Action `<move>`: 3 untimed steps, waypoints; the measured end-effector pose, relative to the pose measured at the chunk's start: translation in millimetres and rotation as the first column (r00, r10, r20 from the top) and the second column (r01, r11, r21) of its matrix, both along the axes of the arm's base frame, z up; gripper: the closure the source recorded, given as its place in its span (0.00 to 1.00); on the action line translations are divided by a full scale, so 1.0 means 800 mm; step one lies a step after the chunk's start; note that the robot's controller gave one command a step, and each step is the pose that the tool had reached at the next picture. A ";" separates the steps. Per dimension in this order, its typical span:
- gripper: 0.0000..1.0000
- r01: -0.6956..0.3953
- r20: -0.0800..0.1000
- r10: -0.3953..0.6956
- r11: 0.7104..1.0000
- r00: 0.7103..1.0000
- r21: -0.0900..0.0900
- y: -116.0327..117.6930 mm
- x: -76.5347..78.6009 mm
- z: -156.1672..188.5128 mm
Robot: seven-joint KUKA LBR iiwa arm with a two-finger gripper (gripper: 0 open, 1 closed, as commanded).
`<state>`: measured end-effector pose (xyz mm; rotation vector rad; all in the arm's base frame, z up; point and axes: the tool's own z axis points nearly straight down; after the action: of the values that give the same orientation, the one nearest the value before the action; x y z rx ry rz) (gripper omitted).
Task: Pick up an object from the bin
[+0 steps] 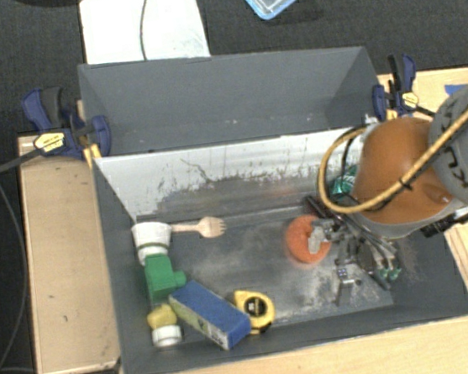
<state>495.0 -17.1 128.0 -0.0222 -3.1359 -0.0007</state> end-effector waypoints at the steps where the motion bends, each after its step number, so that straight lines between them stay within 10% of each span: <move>1: 0.00 -0.001 0.008 0.001 1.000 1.000 0.000 0.000 0.002 0.005; 2: 0.00 -0.120 0.008 0.120 0.993 0.993 -0.001 -0.016 0.009 0.008; 3: 0.00 -0.193 0.015 0.193 0.981 0.981 -0.002 -0.090 0.042 -0.026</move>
Offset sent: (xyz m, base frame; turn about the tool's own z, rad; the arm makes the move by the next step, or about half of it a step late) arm 0.0115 -0.0270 0.0079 -0.2187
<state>528.7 -89.4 107.2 0.2828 -3.1380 0.0016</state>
